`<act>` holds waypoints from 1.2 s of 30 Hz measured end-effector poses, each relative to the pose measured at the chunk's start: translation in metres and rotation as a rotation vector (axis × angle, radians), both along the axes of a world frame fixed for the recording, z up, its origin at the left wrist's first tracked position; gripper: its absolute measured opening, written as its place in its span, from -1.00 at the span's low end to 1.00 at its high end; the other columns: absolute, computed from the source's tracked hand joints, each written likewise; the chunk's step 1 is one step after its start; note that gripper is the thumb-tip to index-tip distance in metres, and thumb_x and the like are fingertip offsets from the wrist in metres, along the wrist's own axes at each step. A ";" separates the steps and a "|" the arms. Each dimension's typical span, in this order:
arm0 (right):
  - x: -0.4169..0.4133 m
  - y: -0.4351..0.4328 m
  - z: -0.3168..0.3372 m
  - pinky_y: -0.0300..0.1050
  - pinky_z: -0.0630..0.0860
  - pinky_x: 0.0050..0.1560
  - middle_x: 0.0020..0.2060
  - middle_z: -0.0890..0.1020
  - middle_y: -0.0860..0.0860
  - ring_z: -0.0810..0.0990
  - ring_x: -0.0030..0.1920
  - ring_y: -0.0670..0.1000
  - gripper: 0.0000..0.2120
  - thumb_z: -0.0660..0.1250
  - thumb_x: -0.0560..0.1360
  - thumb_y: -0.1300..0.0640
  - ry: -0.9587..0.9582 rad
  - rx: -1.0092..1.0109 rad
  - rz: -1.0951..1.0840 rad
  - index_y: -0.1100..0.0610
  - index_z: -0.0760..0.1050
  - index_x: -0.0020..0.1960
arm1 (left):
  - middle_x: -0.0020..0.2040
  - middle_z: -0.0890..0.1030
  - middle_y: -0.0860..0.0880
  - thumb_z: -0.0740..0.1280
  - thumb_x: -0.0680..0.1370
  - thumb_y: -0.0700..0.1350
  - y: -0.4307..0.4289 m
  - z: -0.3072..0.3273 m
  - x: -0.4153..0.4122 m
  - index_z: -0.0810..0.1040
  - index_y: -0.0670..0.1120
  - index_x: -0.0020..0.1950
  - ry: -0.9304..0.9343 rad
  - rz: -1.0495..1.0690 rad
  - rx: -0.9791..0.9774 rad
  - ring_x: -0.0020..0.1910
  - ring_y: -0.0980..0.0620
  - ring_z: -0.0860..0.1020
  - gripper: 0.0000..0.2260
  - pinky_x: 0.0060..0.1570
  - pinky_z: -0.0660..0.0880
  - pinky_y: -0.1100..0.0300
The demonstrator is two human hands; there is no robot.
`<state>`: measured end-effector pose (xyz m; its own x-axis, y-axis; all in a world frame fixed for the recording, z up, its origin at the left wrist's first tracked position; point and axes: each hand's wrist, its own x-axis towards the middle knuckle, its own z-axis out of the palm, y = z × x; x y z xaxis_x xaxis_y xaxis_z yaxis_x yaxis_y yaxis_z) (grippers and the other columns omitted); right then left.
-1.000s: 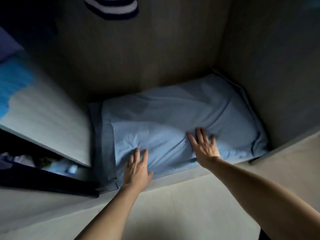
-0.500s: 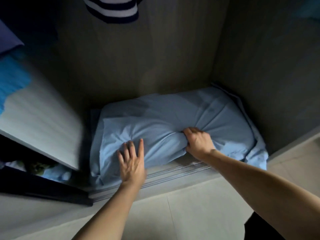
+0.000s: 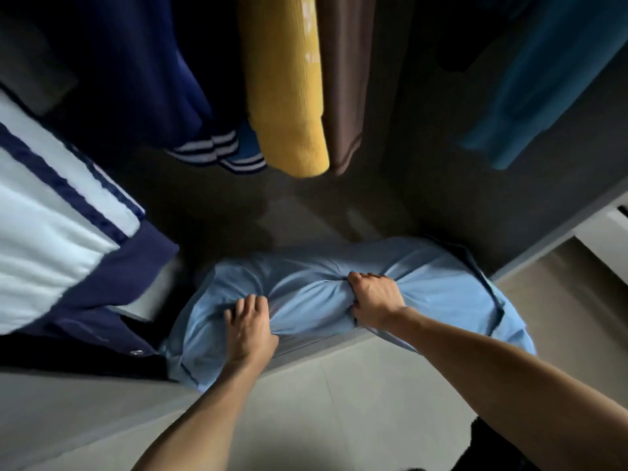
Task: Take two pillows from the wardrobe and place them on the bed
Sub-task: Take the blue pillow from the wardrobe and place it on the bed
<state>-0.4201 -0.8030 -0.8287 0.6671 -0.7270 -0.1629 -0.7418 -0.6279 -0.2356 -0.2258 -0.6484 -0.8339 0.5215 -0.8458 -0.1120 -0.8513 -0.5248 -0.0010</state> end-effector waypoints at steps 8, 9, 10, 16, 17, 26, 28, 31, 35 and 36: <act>-0.066 0.024 0.127 0.00 0.49 -0.03 0.08 0.64 0.13 0.59 0.08 0.21 -0.56 0.34 0.33 0.00 0.158 0.197 -0.091 0.08 0.40 0.17 | 0.07 0.54 -0.02 0.31 0.29 -0.14 0.016 0.141 -0.065 0.40 -0.01 0.01 0.114 -0.070 0.135 0.18 -0.09 0.44 -0.69 0.12 0.36 0.00; -0.072 0.029 0.144 0.00 0.49 -0.03 0.09 0.64 0.12 0.59 0.08 0.21 -0.57 0.35 0.33 0.01 0.168 0.216 -0.092 0.08 0.41 0.17 | 0.07 0.54 -0.01 0.31 0.30 -0.13 0.023 0.158 -0.071 0.39 0.00 0.01 0.117 -0.075 0.150 0.18 -0.08 0.44 -0.70 0.11 0.36 0.00; -0.078 0.035 0.163 0.00 0.49 -0.03 0.08 0.64 0.13 0.60 0.07 0.21 -0.59 0.35 0.33 0.01 0.174 0.230 -0.093 0.09 0.42 0.15 | 0.07 0.54 -0.01 0.32 0.30 -0.12 0.029 0.175 -0.076 0.39 0.00 0.00 0.124 -0.081 0.163 0.18 -0.08 0.44 -0.71 0.12 0.36 0.01; -0.117 0.069 0.271 -0.03 0.43 -0.14 0.00 0.64 0.16 0.60 0.01 0.23 -0.70 0.31 0.33 0.05 0.205 0.272 -0.140 0.11 0.42 0.02 | 0.17 0.51 0.00 0.28 0.34 -0.14 0.040 0.280 -0.091 0.38 -0.02 0.11 0.181 -0.222 0.235 0.25 -0.06 0.40 -0.65 0.18 0.35 0.03; -0.127 0.074 0.287 -0.05 0.40 -0.16 0.00 0.64 0.15 0.60 0.00 0.22 -0.71 0.31 0.33 0.05 0.212 0.277 -0.162 0.11 0.43 0.02 | 0.18 0.50 0.01 0.27 0.34 -0.13 0.038 0.297 -0.096 0.37 -0.02 0.14 0.188 -0.262 0.243 0.26 -0.06 0.40 -0.63 0.19 0.36 0.03; -0.228 0.099 0.410 -0.08 0.37 -0.20 -0.07 0.66 0.10 0.60 -0.07 0.22 -0.76 0.32 0.30 0.02 0.167 0.245 -0.416 0.03 0.44 -0.06 | 0.15 0.46 -0.01 0.27 0.32 -0.13 -0.002 0.411 -0.166 0.36 0.01 0.13 0.200 -0.602 0.221 0.22 -0.08 0.39 -0.62 0.21 0.32 0.02; -0.255 0.098 0.431 -0.07 0.37 -0.19 -0.07 0.66 0.09 0.60 -0.07 0.22 -0.78 0.32 0.29 0.01 0.140 0.224 -0.460 0.00 0.42 -0.08 | 0.14 0.47 0.00 0.27 0.32 -0.13 -0.016 0.431 -0.190 0.36 0.01 0.12 0.210 -0.661 0.203 0.20 -0.07 0.40 -0.62 0.22 0.33 0.02; -0.300 0.091 0.456 -0.07 0.32 -0.21 -0.07 0.65 0.10 0.59 -0.05 0.23 -0.79 0.31 0.30 0.03 0.126 0.175 -0.516 0.01 0.34 -0.12 | 0.12 0.47 0.01 0.25 0.30 -0.14 -0.042 0.454 -0.232 0.37 0.00 0.12 0.212 -0.740 0.172 0.20 -0.07 0.40 -0.61 0.23 0.33 0.04; -0.372 0.070 0.477 -0.06 0.29 -0.21 -0.05 0.63 0.11 0.58 -0.03 0.22 -0.77 0.30 0.33 0.05 0.129 0.122 -0.578 0.02 0.26 -0.12 | 0.10 0.48 0.01 0.22 0.30 -0.16 -0.083 0.477 -0.303 0.37 0.00 0.09 0.194 -0.839 0.120 0.18 -0.07 0.41 -0.64 0.21 0.33 0.05; -0.393 0.062 0.481 -0.06 0.28 -0.22 -0.05 0.63 0.11 0.58 -0.03 0.22 -0.76 0.30 0.33 0.06 0.130 0.114 -0.592 0.03 0.25 -0.11 | 0.10 0.48 0.00 0.21 0.30 -0.16 -0.095 0.481 -0.324 0.38 -0.01 0.08 0.185 -0.862 0.104 0.17 -0.07 0.42 -0.65 0.20 0.33 0.05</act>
<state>-0.8133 -0.7409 -0.3480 0.1247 -0.9410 -0.3146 -0.9839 -0.0764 -0.1616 -0.5496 -0.7429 -0.3529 -0.3263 -0.9169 -0.2297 -0.9416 0.2940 0.1642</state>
